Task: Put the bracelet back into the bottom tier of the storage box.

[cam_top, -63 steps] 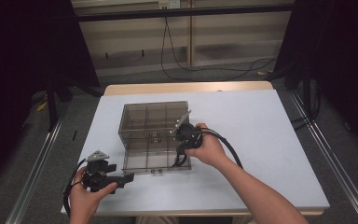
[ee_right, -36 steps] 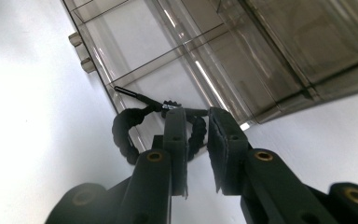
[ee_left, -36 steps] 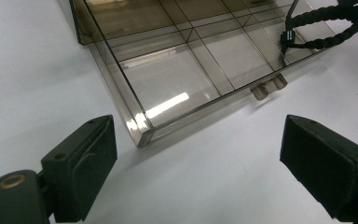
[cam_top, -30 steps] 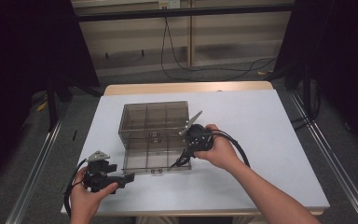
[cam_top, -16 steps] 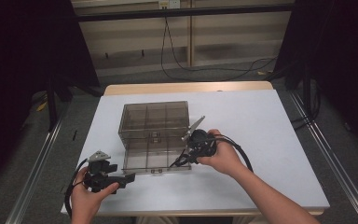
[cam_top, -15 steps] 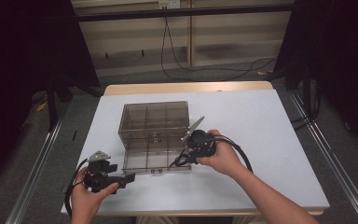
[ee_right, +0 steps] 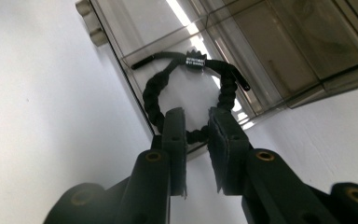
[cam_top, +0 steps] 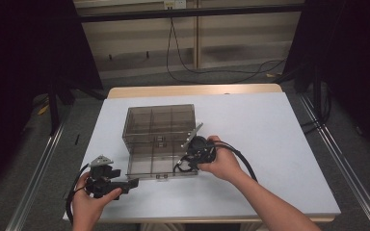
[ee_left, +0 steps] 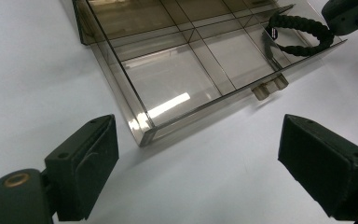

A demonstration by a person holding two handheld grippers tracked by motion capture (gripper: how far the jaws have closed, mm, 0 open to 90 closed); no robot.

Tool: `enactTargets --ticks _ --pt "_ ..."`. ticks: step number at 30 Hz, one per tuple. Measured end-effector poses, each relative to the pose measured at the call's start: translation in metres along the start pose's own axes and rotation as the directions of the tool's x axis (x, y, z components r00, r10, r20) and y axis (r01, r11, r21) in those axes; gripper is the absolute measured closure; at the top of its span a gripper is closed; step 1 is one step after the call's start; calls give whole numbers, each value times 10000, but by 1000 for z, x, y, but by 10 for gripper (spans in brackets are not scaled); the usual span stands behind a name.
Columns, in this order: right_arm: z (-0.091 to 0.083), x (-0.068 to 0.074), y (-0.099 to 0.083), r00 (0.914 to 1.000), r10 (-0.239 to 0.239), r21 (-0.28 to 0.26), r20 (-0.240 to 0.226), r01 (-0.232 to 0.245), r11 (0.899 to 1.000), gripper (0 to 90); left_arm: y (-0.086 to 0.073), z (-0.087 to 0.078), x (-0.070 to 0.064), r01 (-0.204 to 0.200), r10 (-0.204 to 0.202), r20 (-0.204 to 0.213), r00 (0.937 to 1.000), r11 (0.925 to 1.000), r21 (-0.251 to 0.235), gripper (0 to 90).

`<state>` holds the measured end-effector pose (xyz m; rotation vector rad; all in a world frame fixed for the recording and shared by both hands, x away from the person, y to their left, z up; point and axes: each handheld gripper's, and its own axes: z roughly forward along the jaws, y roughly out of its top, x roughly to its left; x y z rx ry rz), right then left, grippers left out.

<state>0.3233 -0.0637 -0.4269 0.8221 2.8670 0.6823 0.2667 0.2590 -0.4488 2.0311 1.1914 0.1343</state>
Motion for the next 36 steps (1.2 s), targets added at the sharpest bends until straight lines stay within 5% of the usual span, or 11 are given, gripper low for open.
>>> enactTargets --ticks 13,25,31,36 --pt "-11 -9 0 9998 176 -231 12 -175 9996 858 -1 -1 -2 -2 2 85 10000 10000 -59 169" --pt "-51 -32 19 9962 838 -1104 221 -808 9906 892 -2 -5 -5 -143 147 741 9971 9999 -54 301" --pt "-59 -41 31 9945 919 -1259 495 -851 9884 895 -1 -2 -11 -248 241 1245 9919 9997 44 376" --pt "-60 -45 39 9939 924 -1420 596 -832 9864 895 -1 -1 -12 -406 374 1239 9916 9989 237 399"
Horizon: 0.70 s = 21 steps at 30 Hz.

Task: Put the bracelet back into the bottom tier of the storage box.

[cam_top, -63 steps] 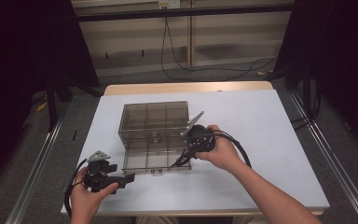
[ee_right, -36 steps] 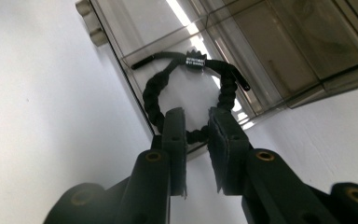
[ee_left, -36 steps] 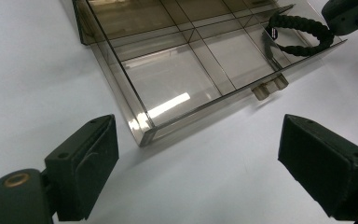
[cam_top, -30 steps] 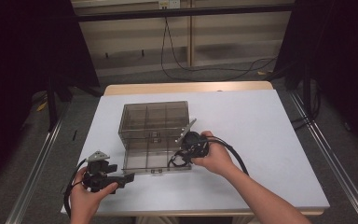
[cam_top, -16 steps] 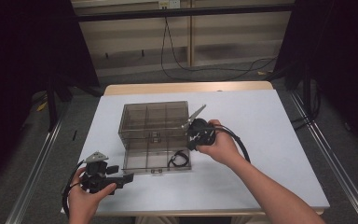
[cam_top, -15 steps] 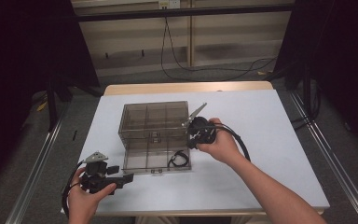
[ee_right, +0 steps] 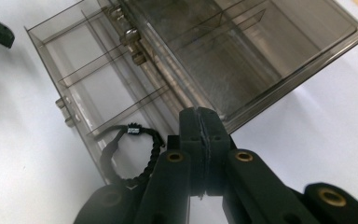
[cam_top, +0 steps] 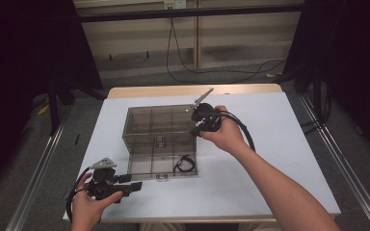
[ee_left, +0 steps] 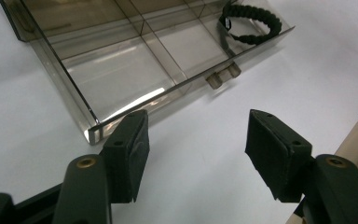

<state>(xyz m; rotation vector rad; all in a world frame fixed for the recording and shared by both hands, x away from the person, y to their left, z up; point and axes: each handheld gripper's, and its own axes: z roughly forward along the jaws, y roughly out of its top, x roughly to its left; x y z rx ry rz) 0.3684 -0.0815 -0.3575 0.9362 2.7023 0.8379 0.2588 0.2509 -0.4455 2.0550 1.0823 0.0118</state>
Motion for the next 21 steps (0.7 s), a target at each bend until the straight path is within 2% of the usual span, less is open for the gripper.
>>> enactTargets --ticks 6,8,16,21 --pt "4 -2 7 9999 42 -121 97 -41 9999 895 1 0 -2 -60 59 32 10000 9999 90 426" --pt "6 -3 8 9999 77 -89 113 -76 9999 896 1 0 -3 -228 227 46 9997 9995 218 437" --pt "12 -9 11 9993 208 31 326 -209 9998 895 2 4 -6 -226 222 126 9997 9993 309 490" --pt "15 -9 12 9995 220 -86 240 -218 9997 895 1 7 -7 -247 240 206 9995 9990 363 507"
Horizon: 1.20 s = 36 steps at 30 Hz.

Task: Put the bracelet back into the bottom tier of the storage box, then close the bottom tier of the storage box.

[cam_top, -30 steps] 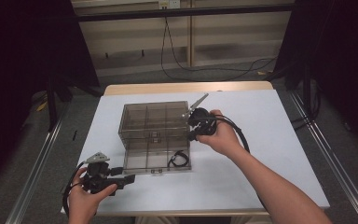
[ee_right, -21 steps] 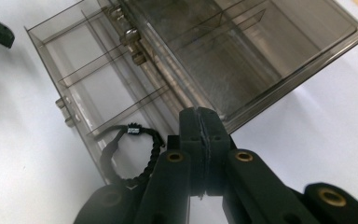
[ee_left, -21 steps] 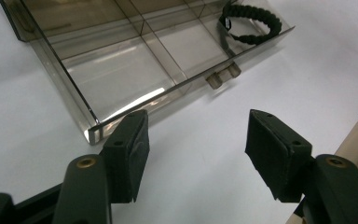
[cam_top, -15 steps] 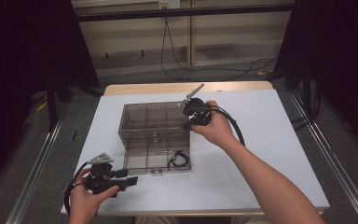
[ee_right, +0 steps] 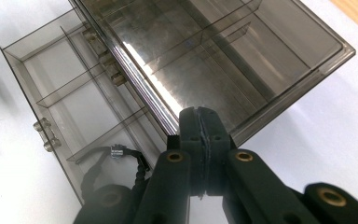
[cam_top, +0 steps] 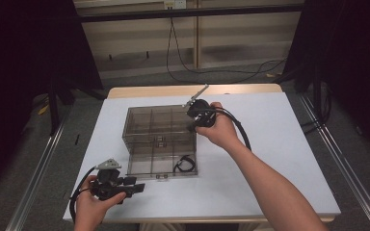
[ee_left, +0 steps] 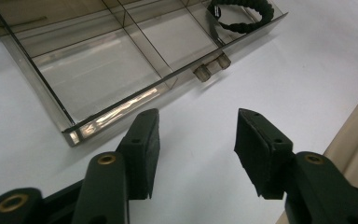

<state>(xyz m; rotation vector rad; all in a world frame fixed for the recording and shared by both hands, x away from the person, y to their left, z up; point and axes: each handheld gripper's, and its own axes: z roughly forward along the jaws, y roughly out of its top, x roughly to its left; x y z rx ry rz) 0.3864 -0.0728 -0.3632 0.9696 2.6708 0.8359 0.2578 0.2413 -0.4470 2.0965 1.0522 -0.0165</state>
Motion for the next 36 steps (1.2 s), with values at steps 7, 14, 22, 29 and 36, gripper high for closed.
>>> enactTargets --ticks 7,14,22,29,36 --pt "1 0 0 10000 56 35 -41 -56 10000 896 1 3 -2 -56 57 -48 10000 9998 196 539" --pt "0 -4 -3 9981 484 2 -368 -484 9988 900 2 5 -3 -108 109 -53 9999 9995 299 547" --pt "0 -2 -2 9989 417 36 -218 -416 9991 900 5 8 -6 -149 150 -33 9999 9995 296 557" --pt "0 0 -2 9992 393 51 -102 -392 9992 900 6 10 -7 -199 200 -41 9998 9992 334 578" --pt "0 -2 -3 9987 465 -27 -216 -466 9989 900 9 15 -7 -196 201 -123 9997 9991 388 632"
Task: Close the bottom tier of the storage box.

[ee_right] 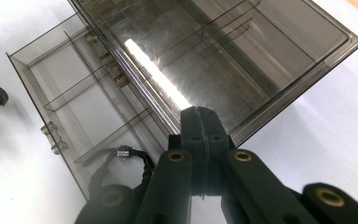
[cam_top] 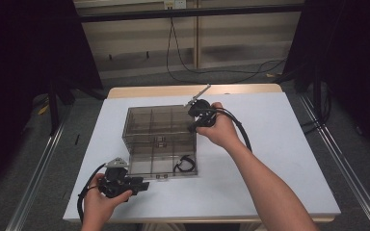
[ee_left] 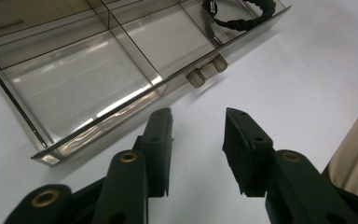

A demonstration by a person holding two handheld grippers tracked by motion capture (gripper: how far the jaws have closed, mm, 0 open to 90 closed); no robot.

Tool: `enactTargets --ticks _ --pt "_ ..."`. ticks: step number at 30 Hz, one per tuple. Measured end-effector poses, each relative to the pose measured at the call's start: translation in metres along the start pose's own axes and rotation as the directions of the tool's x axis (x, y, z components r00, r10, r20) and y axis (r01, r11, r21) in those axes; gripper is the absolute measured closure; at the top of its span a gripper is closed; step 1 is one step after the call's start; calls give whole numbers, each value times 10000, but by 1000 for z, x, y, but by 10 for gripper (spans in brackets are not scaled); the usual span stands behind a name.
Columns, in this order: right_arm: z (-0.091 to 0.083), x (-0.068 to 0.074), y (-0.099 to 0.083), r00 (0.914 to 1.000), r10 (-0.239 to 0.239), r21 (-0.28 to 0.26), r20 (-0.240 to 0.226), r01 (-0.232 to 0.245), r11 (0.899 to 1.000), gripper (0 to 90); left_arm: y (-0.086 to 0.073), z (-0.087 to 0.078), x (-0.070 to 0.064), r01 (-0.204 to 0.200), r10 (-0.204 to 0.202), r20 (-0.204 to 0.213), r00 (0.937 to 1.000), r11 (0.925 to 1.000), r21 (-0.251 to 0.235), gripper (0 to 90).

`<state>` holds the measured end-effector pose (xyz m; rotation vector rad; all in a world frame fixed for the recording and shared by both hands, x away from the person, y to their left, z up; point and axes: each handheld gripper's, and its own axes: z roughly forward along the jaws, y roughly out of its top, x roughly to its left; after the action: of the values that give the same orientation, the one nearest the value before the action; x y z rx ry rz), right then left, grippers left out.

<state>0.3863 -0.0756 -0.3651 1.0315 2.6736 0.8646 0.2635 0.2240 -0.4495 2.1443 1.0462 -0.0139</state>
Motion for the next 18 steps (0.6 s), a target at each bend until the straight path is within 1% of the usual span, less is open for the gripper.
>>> enactTargets --ticks 1,2,4,5,7,10,11,13,17,18 --pt "0 0 0 10000 -13 -16 -2 13 10000 900 0 1 0 -38 38 52 10000 9999 106 645" --pt "0 0 -1 10000 5 -23 -4 -5 10000 900 1 2 0 -27 27 62 10000 9999 108 665" --pt "0 -1 -1 10000 85 -51 -21 -86 10000 900 2 3 -1 36 -36 14 10000 9999 113 677" --pt "0 -1 -1 10000 93 -67 -25 -93 9999 900 2 3 -1 -15 15 -16 10000 9999 101 683" --pt "0 -1 -2 9999 92 -111 -58 -93 9999 900 3 3 -2 63 -63 -80 9999 10000 75 697" --pt "0 0 -2 9999 122 -145 -3 -122 9998 900 4 4 -2 37 -33 -122 9999 9996 276 726" --pt "0 0 -2 9999 124 -148 6 -124 9998 900 4 5 -3 73 -71 -84 9999 9997 238 731" --pt "0 0 -3 9999 106 -171 10 -105 9998 900 5 5 -5 -2 6 -146 9999 9996 283 743" --pt "0 0 -3 9998 184 -218 -2 -184 9996 900 8 10 -8 91 -87 -181 9998 9997 235 780" --pt "0 0 -3 9998 177 -228 -8 -177 9996 900 8 11 -8 55 -50 -212 9998 9996 271 783"
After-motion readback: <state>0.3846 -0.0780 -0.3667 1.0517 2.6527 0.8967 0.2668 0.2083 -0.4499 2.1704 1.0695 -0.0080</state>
